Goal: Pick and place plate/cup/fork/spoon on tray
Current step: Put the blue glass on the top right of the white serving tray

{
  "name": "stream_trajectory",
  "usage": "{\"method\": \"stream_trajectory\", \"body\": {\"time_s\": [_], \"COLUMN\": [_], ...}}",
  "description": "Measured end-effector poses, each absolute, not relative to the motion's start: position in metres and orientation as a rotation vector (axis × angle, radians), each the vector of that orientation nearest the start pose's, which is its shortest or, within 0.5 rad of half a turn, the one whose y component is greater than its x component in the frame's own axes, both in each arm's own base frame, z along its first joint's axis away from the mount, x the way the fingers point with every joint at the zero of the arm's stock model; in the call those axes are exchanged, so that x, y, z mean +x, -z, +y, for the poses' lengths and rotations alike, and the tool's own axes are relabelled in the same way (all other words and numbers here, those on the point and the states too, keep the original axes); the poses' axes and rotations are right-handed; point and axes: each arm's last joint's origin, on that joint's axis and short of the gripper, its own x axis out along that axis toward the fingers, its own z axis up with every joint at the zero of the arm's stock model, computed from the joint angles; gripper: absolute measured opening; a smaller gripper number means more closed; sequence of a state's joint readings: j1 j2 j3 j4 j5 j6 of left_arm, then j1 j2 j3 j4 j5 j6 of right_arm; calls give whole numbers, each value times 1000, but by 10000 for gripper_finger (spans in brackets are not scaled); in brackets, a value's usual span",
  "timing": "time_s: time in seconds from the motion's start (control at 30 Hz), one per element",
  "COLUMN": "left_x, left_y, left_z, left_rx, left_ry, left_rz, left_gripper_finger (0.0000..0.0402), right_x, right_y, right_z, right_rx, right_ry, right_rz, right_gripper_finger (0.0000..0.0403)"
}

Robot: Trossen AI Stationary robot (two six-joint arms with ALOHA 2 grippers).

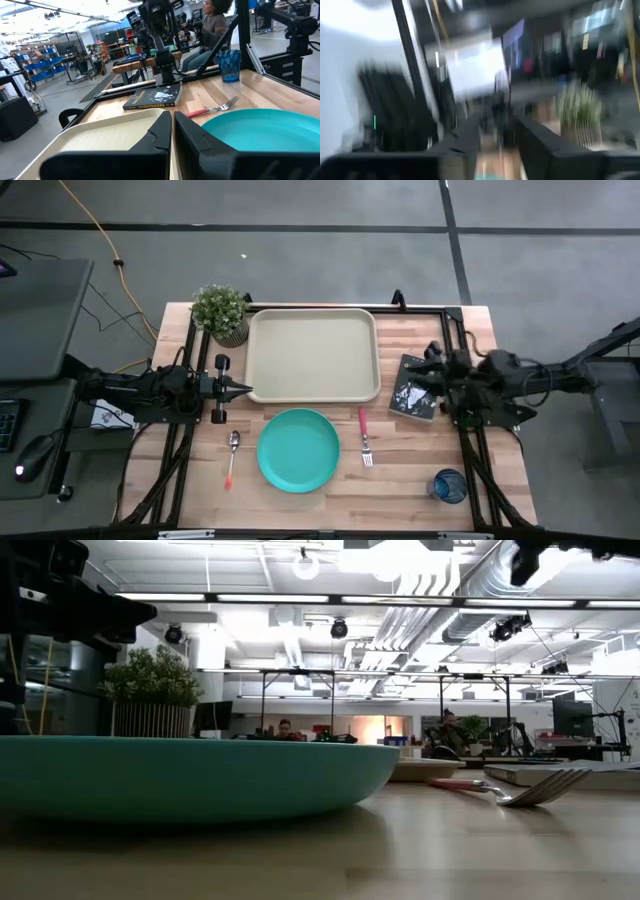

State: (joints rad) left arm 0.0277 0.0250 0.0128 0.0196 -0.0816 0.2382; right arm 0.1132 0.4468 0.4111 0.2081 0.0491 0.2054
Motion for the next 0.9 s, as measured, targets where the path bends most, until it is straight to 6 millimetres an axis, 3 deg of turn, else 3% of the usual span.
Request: {"method": "stream_trajectory", "body": {"time_s": [0.1, 0.2, 0.4, 0.6, 0.9], "left_x": [98, 98, 98, 98, 98], "left_y": [-168, -168, -168, -168, -168], "left_z": [5, 5, 5, 5, 5], "left_rx": [238, 238, 238, 238, 238], "left_ry": [-110, -110, -110, -110, -110], "left_rz": [6, 6, 6, 6, 6], "left_gripper_finger": [3, 3, 3, 3, 3], "right_x": [134, 139, 142, 140, 122], "right_y": [-310, -328, -332, -319, -295], "right_z": [21, 28, 52, 89, 157], "right_rx": [268, 401, 621, 718, 676], "right_ry": [-98, -51, 127, 201, 279], "right_rz": [158, 491, 1038, 1269, 1377], "right_gripper_finger": [190, 218, 224, 225, 225]}}
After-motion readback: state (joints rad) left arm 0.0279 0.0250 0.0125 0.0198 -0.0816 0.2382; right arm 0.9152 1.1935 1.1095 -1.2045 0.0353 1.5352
